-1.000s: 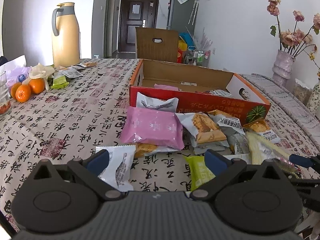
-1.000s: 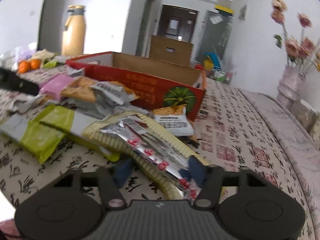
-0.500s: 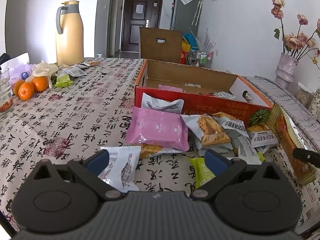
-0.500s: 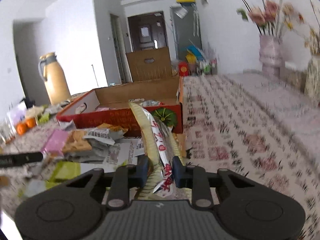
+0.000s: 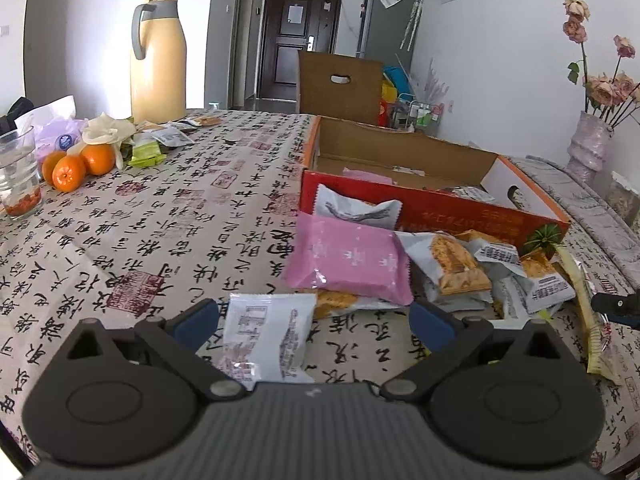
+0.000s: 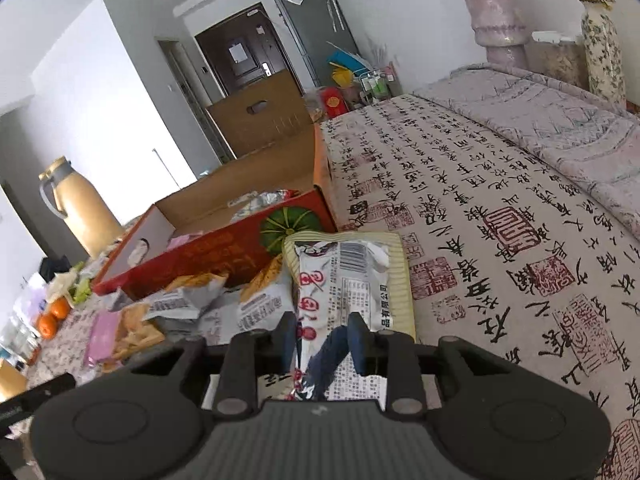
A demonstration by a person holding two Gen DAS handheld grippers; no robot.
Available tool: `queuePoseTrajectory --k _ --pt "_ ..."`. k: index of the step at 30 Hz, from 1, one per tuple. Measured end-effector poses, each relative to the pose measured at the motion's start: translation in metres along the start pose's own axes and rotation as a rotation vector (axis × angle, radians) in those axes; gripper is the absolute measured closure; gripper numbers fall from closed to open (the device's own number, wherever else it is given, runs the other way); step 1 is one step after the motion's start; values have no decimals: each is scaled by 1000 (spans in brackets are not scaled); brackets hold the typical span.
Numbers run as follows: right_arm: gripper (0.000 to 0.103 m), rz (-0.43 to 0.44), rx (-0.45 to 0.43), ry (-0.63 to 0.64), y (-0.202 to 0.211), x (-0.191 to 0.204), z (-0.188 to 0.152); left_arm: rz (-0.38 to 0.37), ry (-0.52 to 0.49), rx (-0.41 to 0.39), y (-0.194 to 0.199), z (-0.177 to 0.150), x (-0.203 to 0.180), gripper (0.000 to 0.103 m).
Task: Organize snacks
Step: 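Grasp a white-and-red striped bag with the right gripper while the left grasps a white biscuit packet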
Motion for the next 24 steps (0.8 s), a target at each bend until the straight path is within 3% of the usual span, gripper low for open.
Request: queuePoseTrajectory --k 1,3,9,16,20,24 --pt "64 -16 -2 16 -1 2 0 4 2 2 -1 0 1 0" --pt "36 -41 -8 50 -2 5 -1 10 6 3 -2 1 4 0" --pt "27 -128 18 167 -9 10 -1 23 5 9 -6 2 9 0" --pt "31 -141 72 143 -27 -3 -8 44 -17 30 -13 0 12 0" --pt "65 -120 56 171 -22 2 -15 64 -32 47 -20 -1 15 0" --pt "68 -137 15 199 -16 7 -22 91 -64 81 -30 -3 17 0"
Point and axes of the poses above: each gripper's, at about its wrist camera, not at the fingertips, and y roughly against the way its jaws point, x to its left, z to its top, the point moved 2 cm from there along -y, roughly the way its jaws point, and after that the axes turned 15 degrees about z, right-handed, at the moved point
